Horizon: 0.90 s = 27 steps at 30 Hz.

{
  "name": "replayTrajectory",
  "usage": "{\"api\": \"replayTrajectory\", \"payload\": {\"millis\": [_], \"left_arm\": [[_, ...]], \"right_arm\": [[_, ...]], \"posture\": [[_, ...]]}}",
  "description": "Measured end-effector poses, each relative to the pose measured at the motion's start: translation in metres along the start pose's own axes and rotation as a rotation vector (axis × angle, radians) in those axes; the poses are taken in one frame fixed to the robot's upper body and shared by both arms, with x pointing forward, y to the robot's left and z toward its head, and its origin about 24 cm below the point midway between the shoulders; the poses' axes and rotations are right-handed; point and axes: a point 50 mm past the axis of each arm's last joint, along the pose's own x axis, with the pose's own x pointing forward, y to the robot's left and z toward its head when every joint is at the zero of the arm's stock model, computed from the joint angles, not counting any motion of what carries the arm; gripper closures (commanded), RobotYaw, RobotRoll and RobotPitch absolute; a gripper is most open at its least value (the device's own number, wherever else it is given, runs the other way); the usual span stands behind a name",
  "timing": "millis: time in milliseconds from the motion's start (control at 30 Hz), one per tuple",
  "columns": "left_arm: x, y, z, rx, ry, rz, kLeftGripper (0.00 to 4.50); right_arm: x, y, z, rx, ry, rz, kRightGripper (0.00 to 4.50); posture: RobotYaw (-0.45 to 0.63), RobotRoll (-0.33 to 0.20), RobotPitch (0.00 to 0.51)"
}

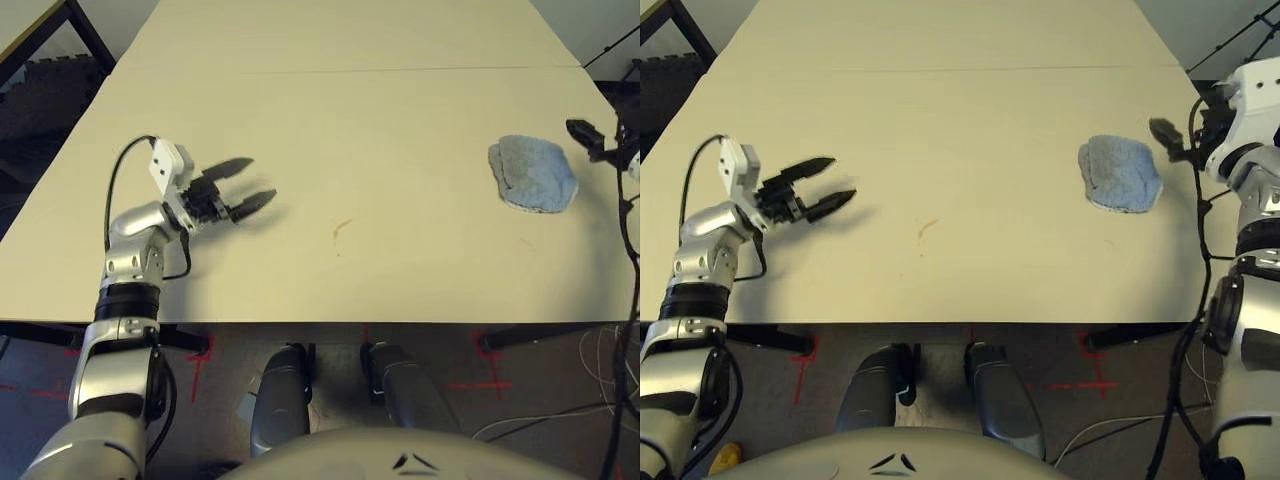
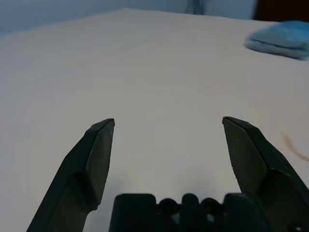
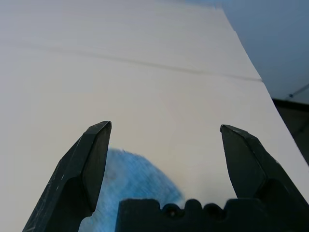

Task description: Wipe the water off the table with a rag.

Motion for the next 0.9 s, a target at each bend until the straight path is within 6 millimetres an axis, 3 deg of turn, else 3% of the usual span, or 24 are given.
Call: {"api": "replayTrajectory", "payload": {"millis": [167, 400, 900], "left_arm": [[-0.011, 0.024, 0.000, 0.005, -0.047, 0.360, 0.00], [-0.025, 0.042, 0.001, 0.039, -0.061, 0.606, 0.00], [-0.029, 0.053, 0.005, 0.050, -0.063, 0.706, 0.00]], "right_arm": [[-0.004, 0.011, -0.019, 0.051, -0.066, 0.036, 0.02], [-0.008, 0.019, -0.031, 0.099, -0.148, 0.023, 0.02], [-0.025, 0.013, -0.050, 0.093, -0.144, -0.028, 0.02]], "posture": [[-0.17, 0.000, 0.159], [-0.14, 0.000, 0.155], [-0.17, 0.000, 0.153]]}}
